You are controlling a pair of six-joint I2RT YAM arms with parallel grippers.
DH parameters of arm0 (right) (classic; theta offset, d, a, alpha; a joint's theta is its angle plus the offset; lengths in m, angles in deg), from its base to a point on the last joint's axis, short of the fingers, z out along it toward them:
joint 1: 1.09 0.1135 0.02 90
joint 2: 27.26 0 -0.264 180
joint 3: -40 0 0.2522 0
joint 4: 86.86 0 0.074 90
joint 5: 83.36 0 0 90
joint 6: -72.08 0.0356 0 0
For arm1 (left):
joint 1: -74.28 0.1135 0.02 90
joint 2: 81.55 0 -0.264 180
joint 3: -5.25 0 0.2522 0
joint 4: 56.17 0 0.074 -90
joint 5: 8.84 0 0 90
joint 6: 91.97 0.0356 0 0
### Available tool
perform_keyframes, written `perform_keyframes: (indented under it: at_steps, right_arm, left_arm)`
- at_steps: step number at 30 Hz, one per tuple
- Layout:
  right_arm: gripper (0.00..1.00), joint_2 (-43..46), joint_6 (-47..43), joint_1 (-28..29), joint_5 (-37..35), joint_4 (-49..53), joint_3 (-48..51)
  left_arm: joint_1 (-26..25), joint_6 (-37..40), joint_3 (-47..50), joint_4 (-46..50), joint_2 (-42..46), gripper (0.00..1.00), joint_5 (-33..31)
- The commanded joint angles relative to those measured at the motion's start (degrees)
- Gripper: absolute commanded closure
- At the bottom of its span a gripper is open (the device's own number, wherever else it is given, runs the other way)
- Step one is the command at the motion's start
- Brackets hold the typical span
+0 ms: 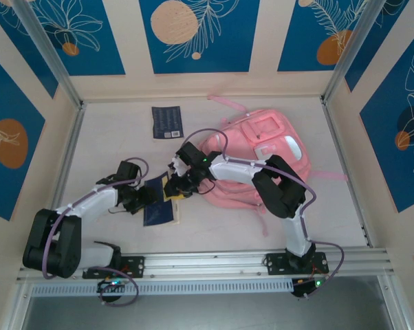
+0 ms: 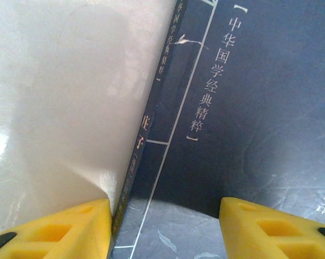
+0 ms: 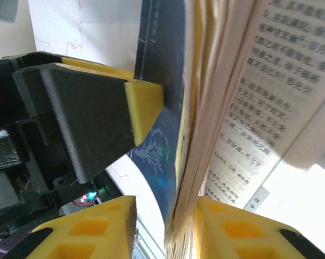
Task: Pack the student bag
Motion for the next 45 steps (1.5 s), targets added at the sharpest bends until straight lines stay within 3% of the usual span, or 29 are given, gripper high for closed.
perform_keyframes:
  at_steps: [1,8,15,23,31,42,45]
  right_arm:
    - [0.68,-2.02,-1.47,1.39,2.70,1.65,-2.81]
    - [0.72,-3.12,-1.90,1.22,-0.62,3.50,-2.98]
    - [0.96,-0.75,-0.44,0.25,-1.15,1.90,-0.81]
    - [1.00,6.38,0.15,-3.34,8.99,-4.42,4.25]
    - [1.00,13.65,0.65,-6.00,16.58,-6.86,7.09]
    - [0.97,24.59,3.38,-9.62,23.45,-10.79,11.63]
    - [0.94,27.24,4.86,-10.44,23.53,-12.51,13.48]
  left_arm:
    - [-2.26,-0.19,0.89,-4.42,-0.41,0.46,6.13]
    - [-2.29,-0.54,0.57,-1.57,3.48,0.46,4.58]
    - [-2.33,-0.67,-1.66,3.65,7.23,0.40,3.17]
    - [-1.87,-1.17,-5.66,12.30,16.11,0.22,3.21]
    - [-0.48,0.00,-9.05,19.80,23.41,0.17,7.16]
    - [1.05,-5.13,-8.95,1.98,27.61,0.22,28.86]
    - [0.88,-8.15,-8.96,-3.74,27.61,0.29,33.21]
